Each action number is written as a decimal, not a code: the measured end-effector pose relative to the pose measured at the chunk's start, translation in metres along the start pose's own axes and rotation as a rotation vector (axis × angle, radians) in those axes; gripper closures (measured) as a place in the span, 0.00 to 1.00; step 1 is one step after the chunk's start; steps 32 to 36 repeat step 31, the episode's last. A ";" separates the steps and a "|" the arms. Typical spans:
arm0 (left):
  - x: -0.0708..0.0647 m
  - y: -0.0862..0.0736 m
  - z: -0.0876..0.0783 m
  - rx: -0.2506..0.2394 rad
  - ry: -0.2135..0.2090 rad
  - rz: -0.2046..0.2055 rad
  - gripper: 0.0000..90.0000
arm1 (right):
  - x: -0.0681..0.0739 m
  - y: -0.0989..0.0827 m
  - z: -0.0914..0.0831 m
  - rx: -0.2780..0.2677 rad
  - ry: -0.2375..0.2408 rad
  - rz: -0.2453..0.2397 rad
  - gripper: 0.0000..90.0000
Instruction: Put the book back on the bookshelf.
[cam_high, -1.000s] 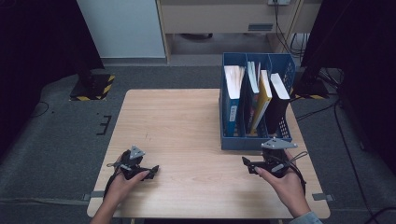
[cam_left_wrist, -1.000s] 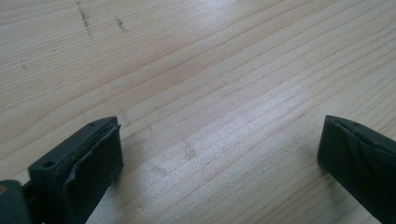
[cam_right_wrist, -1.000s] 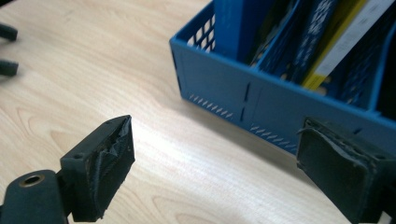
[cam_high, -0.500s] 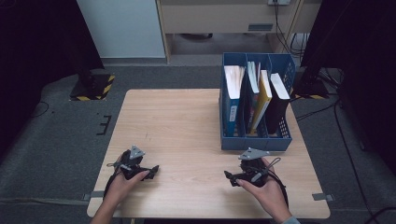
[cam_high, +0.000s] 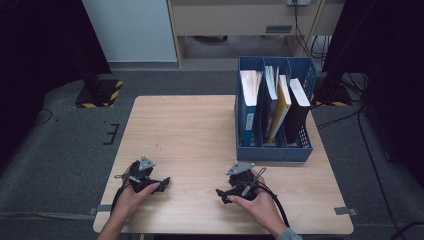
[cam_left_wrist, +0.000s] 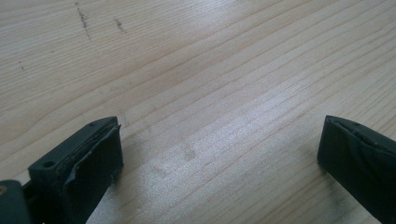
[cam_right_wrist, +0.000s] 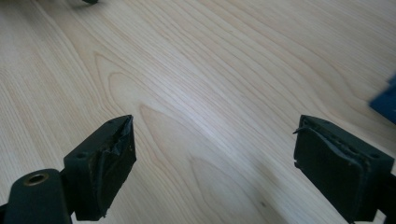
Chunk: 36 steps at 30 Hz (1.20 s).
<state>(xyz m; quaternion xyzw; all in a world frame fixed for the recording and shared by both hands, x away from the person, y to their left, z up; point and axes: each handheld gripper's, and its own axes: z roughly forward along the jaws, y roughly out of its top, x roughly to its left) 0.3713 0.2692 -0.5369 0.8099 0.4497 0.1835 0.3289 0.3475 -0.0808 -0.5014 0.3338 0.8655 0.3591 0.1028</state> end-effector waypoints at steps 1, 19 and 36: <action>0.000 0.000 0.000 0.000 0.000 0.000 0.00 | 0.003 0.003 0.006 0.007 0.009 -0.012 0.14; 0.000 0.000 0.000 0.000 -0.004 0.003 0.00 | -0.002 0.013 0.056 -0.018 -0.066 0.042 0.17; 0.001 0.001 0.001 0.000 -0.009 0.007 0.00 | 0.000 0.009 0.061 -0.042 -0.133 0.059 0.08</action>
